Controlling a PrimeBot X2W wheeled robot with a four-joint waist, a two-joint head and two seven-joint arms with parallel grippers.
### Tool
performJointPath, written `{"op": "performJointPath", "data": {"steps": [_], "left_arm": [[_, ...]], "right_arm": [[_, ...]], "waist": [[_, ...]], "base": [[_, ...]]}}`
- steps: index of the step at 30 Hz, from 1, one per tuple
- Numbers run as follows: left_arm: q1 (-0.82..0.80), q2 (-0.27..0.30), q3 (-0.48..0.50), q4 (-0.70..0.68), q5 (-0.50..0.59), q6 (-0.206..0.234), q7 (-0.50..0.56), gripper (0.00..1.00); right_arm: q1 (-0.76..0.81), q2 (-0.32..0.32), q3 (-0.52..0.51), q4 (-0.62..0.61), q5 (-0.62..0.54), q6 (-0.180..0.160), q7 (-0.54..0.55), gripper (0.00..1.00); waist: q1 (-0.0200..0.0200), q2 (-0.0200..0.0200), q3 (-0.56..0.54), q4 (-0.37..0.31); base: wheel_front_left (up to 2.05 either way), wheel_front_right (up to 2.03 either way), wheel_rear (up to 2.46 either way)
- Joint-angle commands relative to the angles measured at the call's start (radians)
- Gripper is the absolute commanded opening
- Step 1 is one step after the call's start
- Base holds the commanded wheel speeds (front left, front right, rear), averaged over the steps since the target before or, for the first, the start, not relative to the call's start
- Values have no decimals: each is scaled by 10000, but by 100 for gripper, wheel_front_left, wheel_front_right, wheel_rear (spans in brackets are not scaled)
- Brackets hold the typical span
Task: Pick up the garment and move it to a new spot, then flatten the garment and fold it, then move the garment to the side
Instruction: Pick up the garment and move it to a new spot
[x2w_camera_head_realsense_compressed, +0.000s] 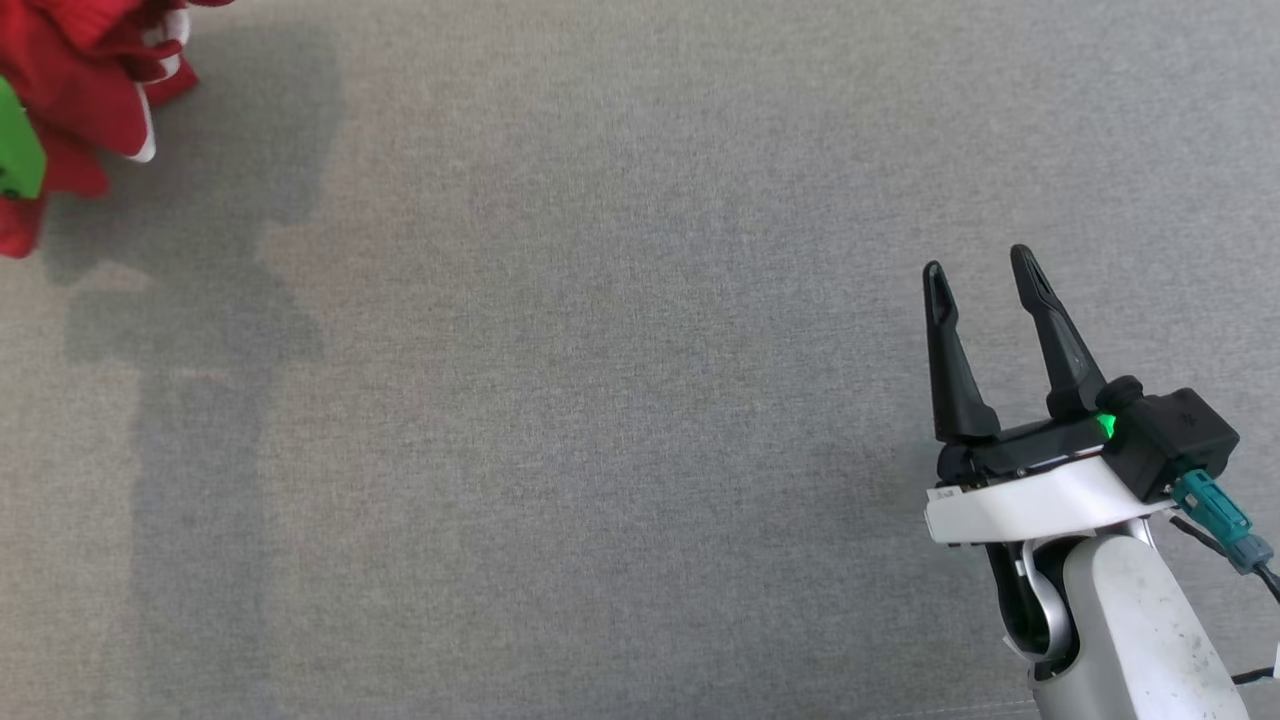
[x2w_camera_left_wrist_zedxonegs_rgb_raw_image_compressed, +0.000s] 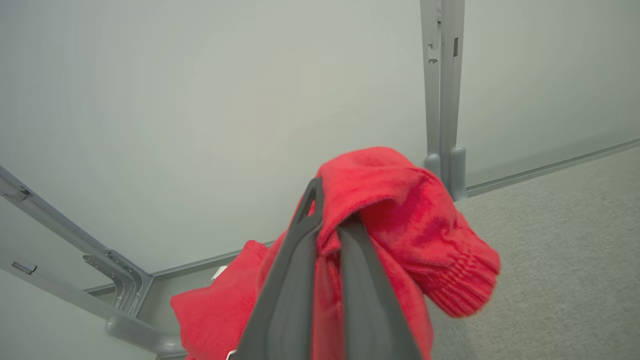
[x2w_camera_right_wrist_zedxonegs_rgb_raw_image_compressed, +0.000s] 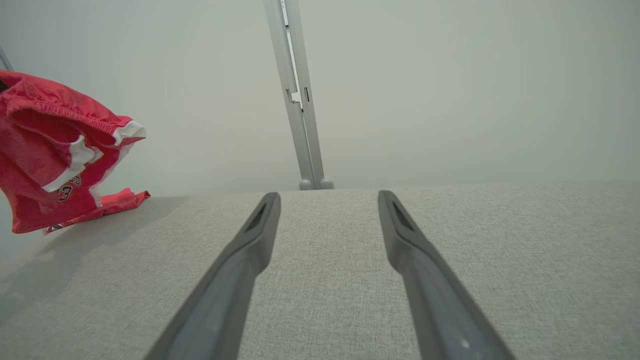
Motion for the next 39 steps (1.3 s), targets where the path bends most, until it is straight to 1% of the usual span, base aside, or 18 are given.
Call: {"op": "performJointPath", "data": {"steps": [1,6,9,14,17,18,21,23,26,29,30,36,37,38,39], "left_arm": [[108,-4,-108,-295,-29,-7,-37,0],[390,-364,-380,-1439,-374,-8,-38,0],[708,-623,-708,-2224,-394,-8,106,0],[1512,-1321,-1200,-3274,-653,122,307,0],[2057,-1789,-1452,-3537,-736,290,258,0],[2273,-2028,-1534,-3539,-816,370,194,0],[2714,-2603,-1680,-3292,-965,590,-83,0],[2971,-2980,-1795,-2919,-930,799,-358,0],[3336,-3646,-2017,-2163,-990,956,-719,0],[3629,-4181,-2319,-1422,-943,936,-958,0],[3809,-4497,-2526,-913,-934,852,-1111,0],[4135,-5044,-2829,171,-997,679,-1692,0],[4171,-5115,-2812,279,-1062,671,-1834,39],[4201,-5162,-2812,365,-1106,648,-1913,62],[4265,-5224,-2846,447,-1181,595,-1974,100]], "right_arm": [[195,-25,-51,37,65,5,-32,100],[400,-25,-225,125,207,5,-32,100],[543,-25,-339,172,275,5,-32,100],[759,-25,-499,170,356,5,-32,100],[823,-20,-550,149,425,5,-32,100],[846,-23,-574,152,429,5,-32,100],[823,-22,-595,147,512,5,-32,100],[785,-19,-585,137,572,5,-32,100],[705,-20,-576,113,663,5,-32,100],[658,-20,-560,128,745,5,-32,100],[659,-19,-545,141,780,5,-32,100],[680,-20,-572,194,811,5,-32,100],[704,-20,-618,205,785,5,-32,100],[727,-20,-644,213,753,5,-32,100],[753,-19,-640,225,725,5,-32,100]], "waist": [[0,0,-572,-97],[0,0,-1158,-366],[0,0,-1443,-634],[0,0,-1667,-1175],[0,0,-1627,-1521],[0,0,-1594,-1647],[0,0,-1435,-1991],[0,0,-1297,-2209],[0,0,-1098,-2492],[0,0,-969,-2693],[0,0,-923,-2787],[0,0,-948,-2857],[0,0,-988,-2814],[0,0,-1033,-2769],[0,0,-1095,-2710]], "base": [[0,0,0],[0,0,0],[0,0,0],[0,0,0],[0,0,0],[0,0,0],[0,0,0],[0,0,0],[0,0,0],[0,0,0],[0,0,0],[0,0,0],[0,0,0],[0,0,0],[0,0,0]]}}
